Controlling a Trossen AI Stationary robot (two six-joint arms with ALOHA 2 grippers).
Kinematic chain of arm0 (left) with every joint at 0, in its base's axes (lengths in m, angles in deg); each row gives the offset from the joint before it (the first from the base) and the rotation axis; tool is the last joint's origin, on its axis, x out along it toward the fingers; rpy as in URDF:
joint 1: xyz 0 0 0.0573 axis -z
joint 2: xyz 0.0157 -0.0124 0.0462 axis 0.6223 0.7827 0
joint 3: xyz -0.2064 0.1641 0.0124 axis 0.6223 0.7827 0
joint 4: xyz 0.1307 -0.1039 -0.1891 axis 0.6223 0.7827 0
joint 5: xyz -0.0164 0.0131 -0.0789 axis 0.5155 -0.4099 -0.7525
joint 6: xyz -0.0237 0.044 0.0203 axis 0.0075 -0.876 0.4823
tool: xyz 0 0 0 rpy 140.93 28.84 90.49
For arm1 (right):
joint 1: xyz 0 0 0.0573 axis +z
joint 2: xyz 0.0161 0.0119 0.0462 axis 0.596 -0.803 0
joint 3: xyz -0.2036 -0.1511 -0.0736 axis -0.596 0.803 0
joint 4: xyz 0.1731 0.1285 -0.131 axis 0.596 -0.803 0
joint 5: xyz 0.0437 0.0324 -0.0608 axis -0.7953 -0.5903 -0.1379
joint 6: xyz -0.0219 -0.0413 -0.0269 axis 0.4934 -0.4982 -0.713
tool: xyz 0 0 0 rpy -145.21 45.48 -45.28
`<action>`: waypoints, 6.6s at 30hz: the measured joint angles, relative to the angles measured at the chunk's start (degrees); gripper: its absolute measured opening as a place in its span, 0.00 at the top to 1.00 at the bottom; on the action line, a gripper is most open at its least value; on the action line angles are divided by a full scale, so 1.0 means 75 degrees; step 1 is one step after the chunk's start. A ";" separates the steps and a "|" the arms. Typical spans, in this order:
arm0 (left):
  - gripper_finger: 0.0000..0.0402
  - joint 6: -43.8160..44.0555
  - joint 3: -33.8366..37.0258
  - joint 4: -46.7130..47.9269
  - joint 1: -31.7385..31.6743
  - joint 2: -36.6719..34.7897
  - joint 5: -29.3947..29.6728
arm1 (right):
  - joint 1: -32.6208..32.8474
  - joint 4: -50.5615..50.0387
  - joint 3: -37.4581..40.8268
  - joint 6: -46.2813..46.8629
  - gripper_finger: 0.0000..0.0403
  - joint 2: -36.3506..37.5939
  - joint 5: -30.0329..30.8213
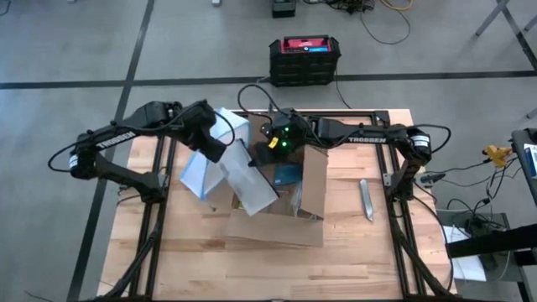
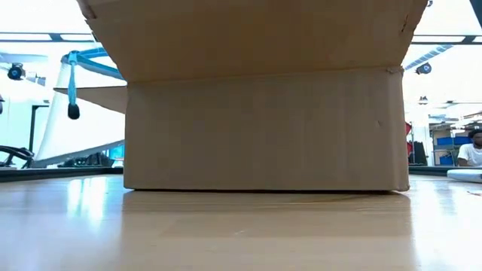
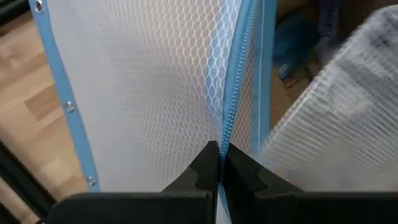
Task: Unpack boxes
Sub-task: Put the black zip bag into the blue zip bag, then put the white headphones into the blue zip bag
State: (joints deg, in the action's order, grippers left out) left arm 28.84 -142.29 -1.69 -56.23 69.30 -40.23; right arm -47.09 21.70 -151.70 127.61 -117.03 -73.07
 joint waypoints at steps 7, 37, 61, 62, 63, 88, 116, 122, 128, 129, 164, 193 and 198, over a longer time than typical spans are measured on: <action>1.00 0.0356 0.0000 -0.0100 0.0585 -0.0009 0.0533 | -0.0010 0.0773 0.0000 0.1351 1.00 -0.0194 -0.0695; 1.00 0.1029 0.0000 -0.0098 0.1204 -0.0117 0.1200 | -0.0890 0.1548 0.0417 0.1811 1.00 -0.0230 -0.0338; 1.00 0.1124 0.0002 -0.0904 0.1297 -0.0111 0.1335 | 0.0267 0.3146 0.0420 0.2055 1.00 -0.0679 0.5625; 1.00 0.1124 0.0000 -0.0890 0.1297 -0.0111 0.1334 | 0.0337 0.3452 0.0420 0.2052 1.00 -0.0721 0.5667; 1.00 0.1124 0.0002 -0.0881 0.1297 -0.0111 0.1334 | 0.0399 0.3672 0.0420 0.2054 1.00 -0.0747 0.5661; 1.00 0.0925 0.0000 -0.1834 0.1297 -0.0111 0.0947 | 0.0748 0.3556 0.0254 -0.1358 1.00 -0.0841 0.6885; 1.00 0.0969 0.0202 -0.1041 0.1289 -0.0111 0.0842 | 0.0599 -0.0812 -0.1326 -0.6201 0.46 -0.0669 0.2995; 1.00 0.0855 0.0578 -0.1025 0.1289 -0.0145 0.0975 | 0.0722 -0.4340 -0.1974 -0.8382 0.47 -0.0434 0.2741; 1.00 0.0833 0.0697 -0.0932 0.1241 -0.0367 0.0993 | 0.0729 -0.5926 -0.1653 -0.9159 0.49 -0.0557 0.3329; 1.00 0.0835 0.0697 -0.0909 0.1219 -0.0403 0.1000 | 0.0738 -0.5821 -0.1519 -0.9196 0.49 -0.0559 0.3322; 1.00 0.0609 0.1192 -0.0757 0.1029 -0.0624 0.1250 | 0.1798 -0.9535 0.0349 -0.6337 0.65 0.1537 0.3650; 1.00 0.0608 0.1189 -0.0869 0.0892 -0.0612 0.1168 | 0.1572 -0.6964 0.2031 -0.6465 0.81 0.2945 0.3137; 1.00 0.0573 0.1186 -0.0952 0.0843 -0.0609 0.1168 | 0.1234 -0.6227 0.1396 -0.7162 0.78 0.2525 0.3175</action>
State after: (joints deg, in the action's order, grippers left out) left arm 33.14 -133.39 -8.83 -49.90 64.73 -31.48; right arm -37.84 -25.00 -141.23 73.89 -98.09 -49.26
